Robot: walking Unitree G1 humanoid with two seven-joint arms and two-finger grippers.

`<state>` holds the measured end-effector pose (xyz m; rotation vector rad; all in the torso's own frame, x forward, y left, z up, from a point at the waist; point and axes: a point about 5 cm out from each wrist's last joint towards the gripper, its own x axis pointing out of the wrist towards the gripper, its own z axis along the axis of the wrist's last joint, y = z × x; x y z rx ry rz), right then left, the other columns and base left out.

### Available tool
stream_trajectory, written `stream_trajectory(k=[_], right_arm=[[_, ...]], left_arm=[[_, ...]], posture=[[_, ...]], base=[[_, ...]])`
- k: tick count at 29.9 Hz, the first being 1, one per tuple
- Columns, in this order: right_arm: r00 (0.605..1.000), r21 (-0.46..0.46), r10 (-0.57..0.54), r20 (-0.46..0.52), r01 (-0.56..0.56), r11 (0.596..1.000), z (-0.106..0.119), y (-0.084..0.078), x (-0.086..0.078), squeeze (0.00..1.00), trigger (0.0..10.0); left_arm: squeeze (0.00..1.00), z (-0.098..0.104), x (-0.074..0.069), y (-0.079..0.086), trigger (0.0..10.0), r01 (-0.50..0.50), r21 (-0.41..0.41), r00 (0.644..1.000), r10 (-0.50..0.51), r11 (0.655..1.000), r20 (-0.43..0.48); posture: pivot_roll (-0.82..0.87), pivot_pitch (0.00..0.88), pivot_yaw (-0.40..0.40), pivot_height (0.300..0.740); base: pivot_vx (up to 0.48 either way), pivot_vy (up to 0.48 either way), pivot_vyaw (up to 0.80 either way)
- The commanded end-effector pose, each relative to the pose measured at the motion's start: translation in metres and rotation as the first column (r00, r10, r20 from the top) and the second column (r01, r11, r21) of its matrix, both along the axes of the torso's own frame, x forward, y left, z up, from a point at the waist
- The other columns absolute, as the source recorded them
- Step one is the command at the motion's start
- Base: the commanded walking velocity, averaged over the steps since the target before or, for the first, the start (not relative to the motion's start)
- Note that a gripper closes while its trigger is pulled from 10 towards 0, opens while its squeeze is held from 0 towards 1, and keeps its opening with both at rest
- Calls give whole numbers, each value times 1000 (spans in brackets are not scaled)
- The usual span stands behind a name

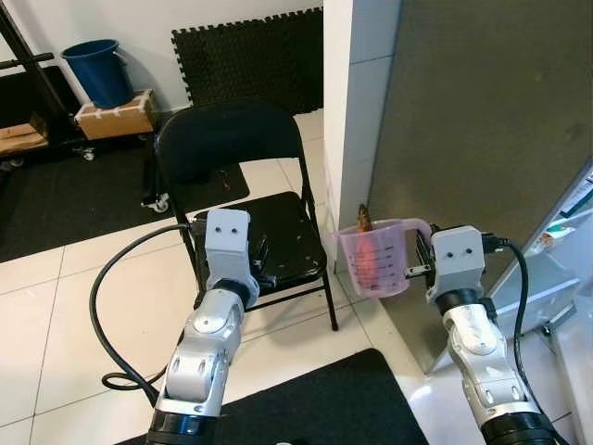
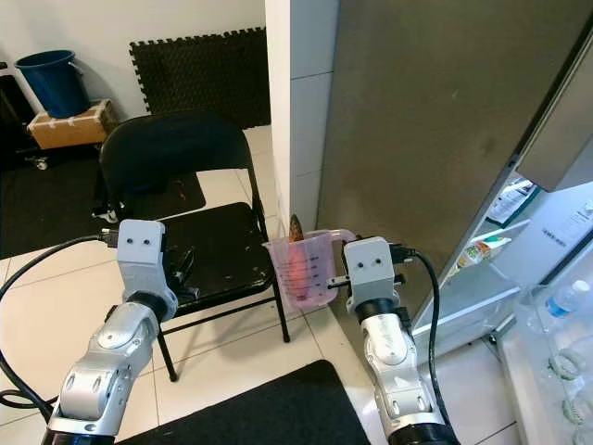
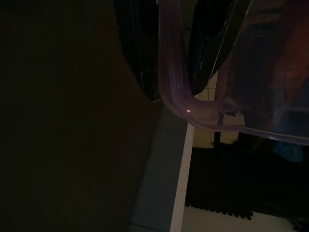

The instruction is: Restocking fridge

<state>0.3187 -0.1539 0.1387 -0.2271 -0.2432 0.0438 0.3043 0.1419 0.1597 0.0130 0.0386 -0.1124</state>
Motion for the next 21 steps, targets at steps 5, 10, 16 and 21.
stream_trajectory(k=[5,10,16,21], right_arm=[[1000,11,-1,0,1,1000,0,0,-1,0,10000],[1000,11,-2,-2,2,1000,0,-1,-2,0,10000],[1000,10,-1,-2,1,1000,0,-1,-1,0,10000],[1000,10,1,-3,-1,1000,0,-1,-1,0,10000]], left_arm=[[0,-6,1,0,10000,-6,2,1000,6,1000,-25],[0,-5,1,-1,10000,2,0,1000,-2,1000,-20],[0,-5,1,0,10000,-3,0,1000,3,1000,-17],[0,-4,1,0,10000,-2,-1,1000,2,1000,-14]], posture=[[-86,139,34,740],[-85,140,34,740],[-84,141,33,740],[-84,141,33,740]], base=[[259,-401,0],[260,-401,0],[256,-403,0],[265,-397,0]])
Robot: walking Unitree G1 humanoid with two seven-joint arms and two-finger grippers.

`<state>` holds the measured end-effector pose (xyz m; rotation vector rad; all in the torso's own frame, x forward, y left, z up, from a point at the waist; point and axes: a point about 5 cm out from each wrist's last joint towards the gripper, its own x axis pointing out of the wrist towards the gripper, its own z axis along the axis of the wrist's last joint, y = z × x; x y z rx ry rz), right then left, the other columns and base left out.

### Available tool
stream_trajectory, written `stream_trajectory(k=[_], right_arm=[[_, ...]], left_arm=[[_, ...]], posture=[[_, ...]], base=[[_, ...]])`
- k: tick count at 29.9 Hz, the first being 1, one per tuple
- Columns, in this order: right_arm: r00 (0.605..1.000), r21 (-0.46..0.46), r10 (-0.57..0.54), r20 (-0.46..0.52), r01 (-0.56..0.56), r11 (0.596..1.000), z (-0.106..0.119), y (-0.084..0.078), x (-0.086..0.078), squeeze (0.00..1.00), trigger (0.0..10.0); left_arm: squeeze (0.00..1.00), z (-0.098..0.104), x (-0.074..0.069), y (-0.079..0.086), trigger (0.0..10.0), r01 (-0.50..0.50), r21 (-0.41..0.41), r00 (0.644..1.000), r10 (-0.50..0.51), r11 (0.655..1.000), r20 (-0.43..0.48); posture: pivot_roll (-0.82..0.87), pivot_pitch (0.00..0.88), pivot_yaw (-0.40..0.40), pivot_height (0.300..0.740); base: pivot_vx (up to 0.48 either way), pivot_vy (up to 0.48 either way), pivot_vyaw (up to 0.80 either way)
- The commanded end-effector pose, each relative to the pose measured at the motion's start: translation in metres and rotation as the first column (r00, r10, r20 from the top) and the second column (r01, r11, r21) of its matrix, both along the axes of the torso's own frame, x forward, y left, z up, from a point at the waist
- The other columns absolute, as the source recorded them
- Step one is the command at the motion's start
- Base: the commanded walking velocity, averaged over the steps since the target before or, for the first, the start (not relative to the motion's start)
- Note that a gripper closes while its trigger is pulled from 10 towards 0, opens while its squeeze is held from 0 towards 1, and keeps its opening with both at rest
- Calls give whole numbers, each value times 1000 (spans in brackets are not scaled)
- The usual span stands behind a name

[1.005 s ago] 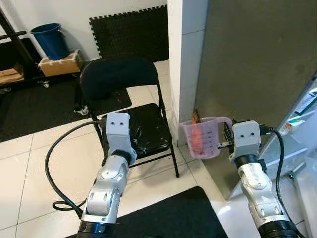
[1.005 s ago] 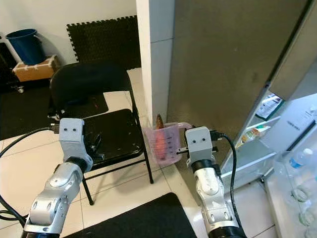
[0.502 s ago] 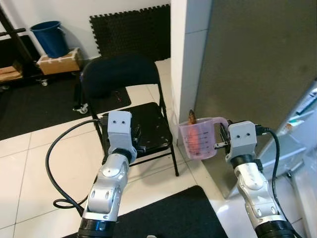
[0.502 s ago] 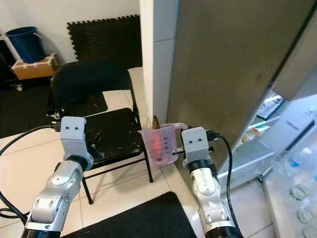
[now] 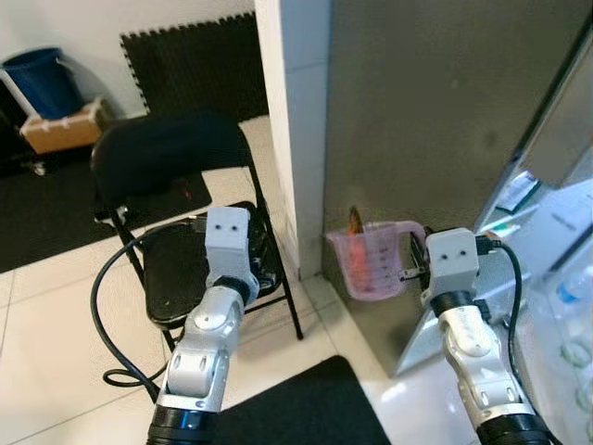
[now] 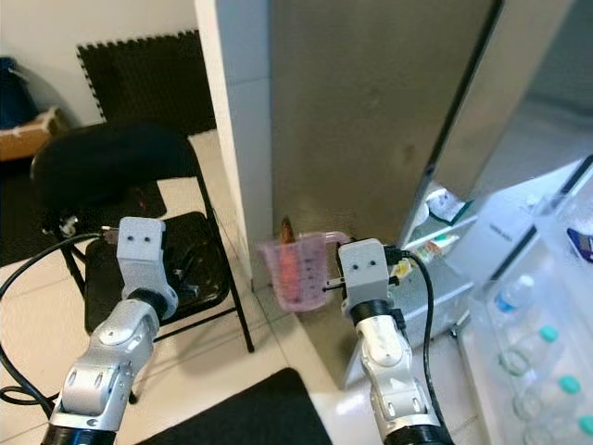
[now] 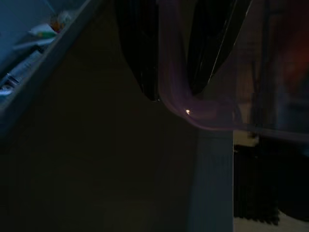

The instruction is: Restocking fridge

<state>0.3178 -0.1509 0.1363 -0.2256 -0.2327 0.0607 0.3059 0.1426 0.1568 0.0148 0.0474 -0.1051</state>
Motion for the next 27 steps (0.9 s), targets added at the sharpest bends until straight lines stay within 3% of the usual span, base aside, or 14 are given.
stream_trajectory(k=[1,7,27], right_arm=[[1000,11,-14,9,14,1000,2,-4,0,0,10000],[1000,17,-3,12,3,1000,3,-3,-1,0,10000],[992,4,113,-49,-113,994,-11,5,-7,0,10000]], left_arm=[[0,-1,-1,-1,10000,5,-5,1000,-5,1000,-3],[0,4,-3,-3,10000,31,-19,999,-31,999,34],[0,-3,-10,8,10000,2,-2,999,-2,1000,39]], posture=[[-84,141,33,740],[-84,143,32,740],[-81,142,30,740]], base=[[255,-401,0],[80,-320,0],[0,0,0]])
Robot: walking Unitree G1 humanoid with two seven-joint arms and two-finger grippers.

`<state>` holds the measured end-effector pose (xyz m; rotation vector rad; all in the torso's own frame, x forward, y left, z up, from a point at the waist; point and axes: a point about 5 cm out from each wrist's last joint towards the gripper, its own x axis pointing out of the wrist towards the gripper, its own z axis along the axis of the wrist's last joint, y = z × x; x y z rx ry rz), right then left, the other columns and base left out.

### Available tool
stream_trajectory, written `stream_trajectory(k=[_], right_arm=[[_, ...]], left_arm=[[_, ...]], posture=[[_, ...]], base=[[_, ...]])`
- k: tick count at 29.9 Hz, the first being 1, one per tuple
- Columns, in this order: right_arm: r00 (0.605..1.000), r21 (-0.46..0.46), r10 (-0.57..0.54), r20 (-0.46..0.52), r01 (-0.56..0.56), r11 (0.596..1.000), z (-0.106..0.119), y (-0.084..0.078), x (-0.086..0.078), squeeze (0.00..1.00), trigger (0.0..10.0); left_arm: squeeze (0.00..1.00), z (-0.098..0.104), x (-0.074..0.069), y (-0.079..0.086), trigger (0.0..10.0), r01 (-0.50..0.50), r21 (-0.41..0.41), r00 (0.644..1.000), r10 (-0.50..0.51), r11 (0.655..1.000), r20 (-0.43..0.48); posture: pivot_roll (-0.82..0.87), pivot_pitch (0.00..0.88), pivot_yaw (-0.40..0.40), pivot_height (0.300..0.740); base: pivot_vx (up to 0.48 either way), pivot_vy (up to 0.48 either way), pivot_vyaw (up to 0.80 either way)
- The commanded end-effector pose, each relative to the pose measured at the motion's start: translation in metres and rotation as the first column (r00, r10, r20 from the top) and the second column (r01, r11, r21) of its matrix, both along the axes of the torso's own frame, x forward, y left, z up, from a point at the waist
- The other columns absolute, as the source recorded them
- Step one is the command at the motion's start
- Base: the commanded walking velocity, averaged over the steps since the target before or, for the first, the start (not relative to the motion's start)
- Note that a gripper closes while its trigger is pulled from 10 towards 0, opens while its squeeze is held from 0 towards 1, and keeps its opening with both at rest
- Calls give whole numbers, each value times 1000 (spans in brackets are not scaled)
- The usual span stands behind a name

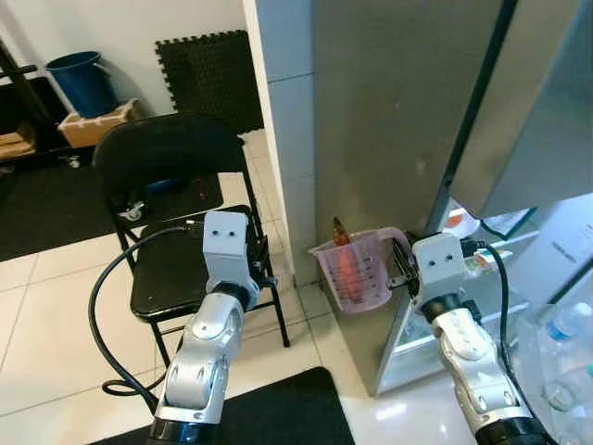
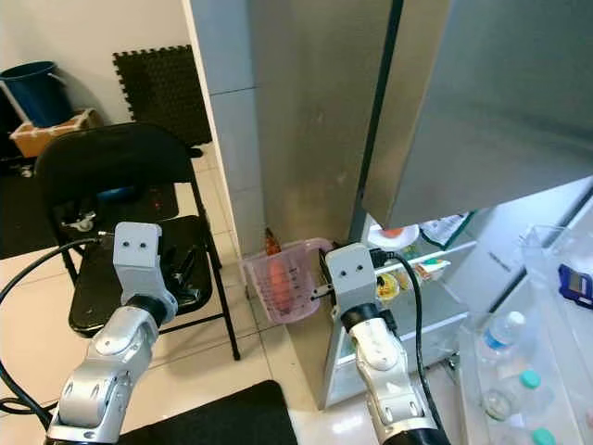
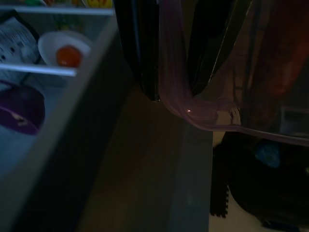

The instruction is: Restocking fridge

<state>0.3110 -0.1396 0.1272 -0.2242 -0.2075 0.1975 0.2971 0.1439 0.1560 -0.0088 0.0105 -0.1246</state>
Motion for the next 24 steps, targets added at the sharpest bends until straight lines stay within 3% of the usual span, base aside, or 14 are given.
stream_trajectory(k=[1,4,7,11,12,13,17,19,24], right_arm=[[1000,21,-14,-13,15,1000,-3,-6,-1,0,10000],[990,52,116,-79,-112,992,-15,2,-9,0,10000],[946,46,257,-196,-253,966,-37,12,-23,0,10000],[901,28,314,-300,-321,947,-60,14,-37,0,10000],[880,12,308,-362,-326,945,-78,9,-46,0,10000],[885,-10,276,-374,-302,953,-85,4,-49,0,10000],[902,-55,191,-388,-229,972,-97,-9,-53,0,10000],[912,-84,59,-405,-101,991,-109,-28,-58,0,10000],[902,-124,-73,-426,22,992,-120,-49,-67,0,10000]], left_arm=[[0,-3,-2,7,10000,-22,20,1000,22,1000,5],[0,-12,-7,19,10000,-66,56,998,66,996,-7],[0,-25,-14,31,10000,-91,106,995,95,990,-39],[0,-38,-21,40,10000,-99,153,991,111,983,-71],[0,-48,-27,47,10000,-116,166,986,134,979,-97],[0,-54,-29,51,10000,-128,165,983,147,978,-108],[0,-65,-35,56,10000,-149,165,976,172,975,-133],[0,-76,-40,61,10000,-161,180,968,191,970,-164],[0,-82,-44,64,10000,-168,195,963,203,966,-175]], posture=[[-81,142,30,740],[-82,146,30,740],[-81,146,31,740],[-81,147,30,740],[-76,147,26,740],[-74,147,24,740],[-74,145,20,740],[-73,143,14,740],[-74,141,11,740]], base=[[0,0,0],[0,0,0],[0,0,0],[0,0,0],[0,0,0],[0,0,0],[0,0,0],[0,0,0],[0,0,0]])
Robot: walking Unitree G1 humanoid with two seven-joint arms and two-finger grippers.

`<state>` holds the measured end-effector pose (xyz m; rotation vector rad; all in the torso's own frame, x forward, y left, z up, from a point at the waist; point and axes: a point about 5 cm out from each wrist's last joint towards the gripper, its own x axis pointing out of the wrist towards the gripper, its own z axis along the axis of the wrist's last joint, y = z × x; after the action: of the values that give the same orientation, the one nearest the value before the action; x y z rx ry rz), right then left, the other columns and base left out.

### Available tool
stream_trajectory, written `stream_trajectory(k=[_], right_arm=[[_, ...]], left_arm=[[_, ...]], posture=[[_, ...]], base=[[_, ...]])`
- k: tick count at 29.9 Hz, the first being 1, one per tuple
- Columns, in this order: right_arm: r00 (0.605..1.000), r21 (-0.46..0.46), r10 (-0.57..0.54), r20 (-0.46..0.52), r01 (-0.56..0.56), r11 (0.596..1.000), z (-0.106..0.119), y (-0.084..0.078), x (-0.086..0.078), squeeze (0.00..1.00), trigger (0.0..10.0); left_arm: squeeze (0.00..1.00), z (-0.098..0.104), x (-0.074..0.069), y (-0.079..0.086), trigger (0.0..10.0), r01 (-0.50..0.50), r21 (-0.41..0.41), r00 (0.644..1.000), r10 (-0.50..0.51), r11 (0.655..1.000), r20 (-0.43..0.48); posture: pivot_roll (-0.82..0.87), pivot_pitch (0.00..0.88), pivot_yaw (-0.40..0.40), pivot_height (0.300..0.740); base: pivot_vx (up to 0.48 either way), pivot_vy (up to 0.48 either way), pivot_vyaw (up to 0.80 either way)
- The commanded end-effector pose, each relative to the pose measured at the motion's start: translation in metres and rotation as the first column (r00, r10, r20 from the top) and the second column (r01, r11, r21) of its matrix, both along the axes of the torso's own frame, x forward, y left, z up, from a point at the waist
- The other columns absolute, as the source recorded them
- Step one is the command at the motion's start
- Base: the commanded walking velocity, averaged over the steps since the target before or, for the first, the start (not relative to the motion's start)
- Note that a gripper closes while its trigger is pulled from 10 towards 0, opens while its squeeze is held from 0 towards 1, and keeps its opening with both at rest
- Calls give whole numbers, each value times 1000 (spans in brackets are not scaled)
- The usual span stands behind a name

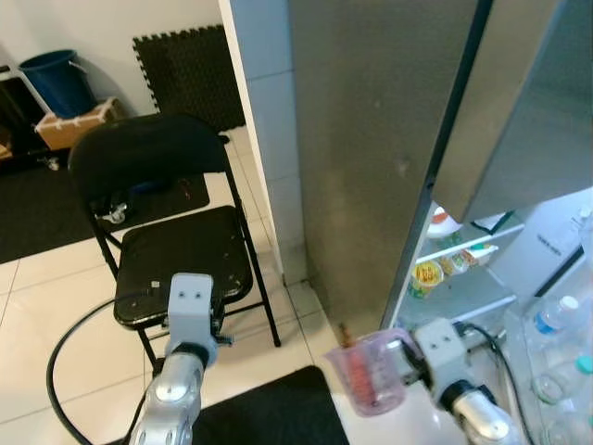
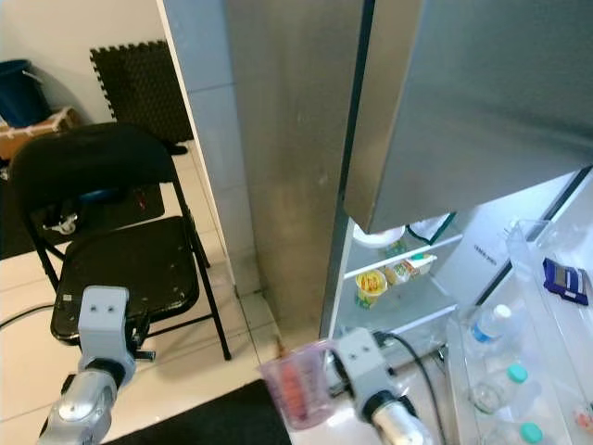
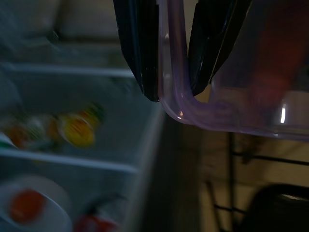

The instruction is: Restocking fridge

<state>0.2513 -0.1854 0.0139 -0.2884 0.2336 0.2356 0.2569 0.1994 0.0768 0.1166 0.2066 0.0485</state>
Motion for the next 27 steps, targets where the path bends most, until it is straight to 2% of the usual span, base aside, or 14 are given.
stream_trajectory(k=[1,2,3,4,7,8,9,10,14,19,21,24,27], right_arm=[[996,-36,-86,-21,85,996,-11,-14,-11,0,10000],[996,-36,-86,-21,85,996,-11,-14,-11,0,10000],[983,-61,-181,-41,178,982,-16,-30,-16,0,10000],[976,-62,-211,-50,208,976,-19,-36,-18,0,10000],[958,-115,-287,-33,281,953,-19,-52,-21,0,10000],[958,-115,-287,-33,281,953,-19,-52,-21,0,10000],[925,-137,-379,-12,374,917,-17,-68,-22,0,10000],[925,-137,-379,-12,374,917,-17,-68,-22,0,10000],[858,-151,-511,50,512,845,-7,-94,-17,0,10000],[813,-115,-564,149,580,806,14,-106,-1,0,10000],[813,-115,-564,149,580,806,14,-106,-1,0,10000],[773,-91,-573,272,613,785,36,-108,14,0,10000],[755,-68,-550,357,608,791,52,-101,26,0,10000]], left_arm=[[0,-4,-4,9,10000,-16,45,1000,16,999,-8],[0,-4,-4,9,10000,-16,45,1000,16,999,-8],[0,-4,-2,10,10000,-19,49,1000,19,999,-5],[0,-4,-2,11,10000,-19,50,1000,20,999,-2],[0,-3,1,12,10000,-19,55,1000,18,998,9],[0,-3,1,12,10000,-19,55,1000,18,998,9],[0,-1,3,13,10000,-18,57,1000,17,998,15],[0,-1,3,13,10000,-18,57,1000,17,998,15],[0,3,7,12,10000,-16,51,999,14,999,38],[0,10,9,1,10000,31,28,997,-33,999,66],[0,10,9,1,10000,31,28,997,-33,999,66],[0,19,11,-18,10000,124,-9,988,-123,992,94],[0,27,12,-37,10000,205,-50,973,-199,977,114]], posture=[[-77,137,10,740],[-77,137,10,740],[-77,137,10,740],[-77,137,10,740],[-75,134,12,740],[-75,134,12,740],[-75,134,12,740],[-75,134,12,740],[-80,136,17,740],[-82,138,25,740],[-82,138,25,740],[-80,138,31,740],[-81,139,32,740]], base=[[0,0,0],[0,0,0],[0,0,0],[0,0,0],[0,0,0],[0,0,0],[0,0,0],[0,0,0],[0,0,0],[0,0,0],[0,0,0],[0,0,0],[0,0,0]])
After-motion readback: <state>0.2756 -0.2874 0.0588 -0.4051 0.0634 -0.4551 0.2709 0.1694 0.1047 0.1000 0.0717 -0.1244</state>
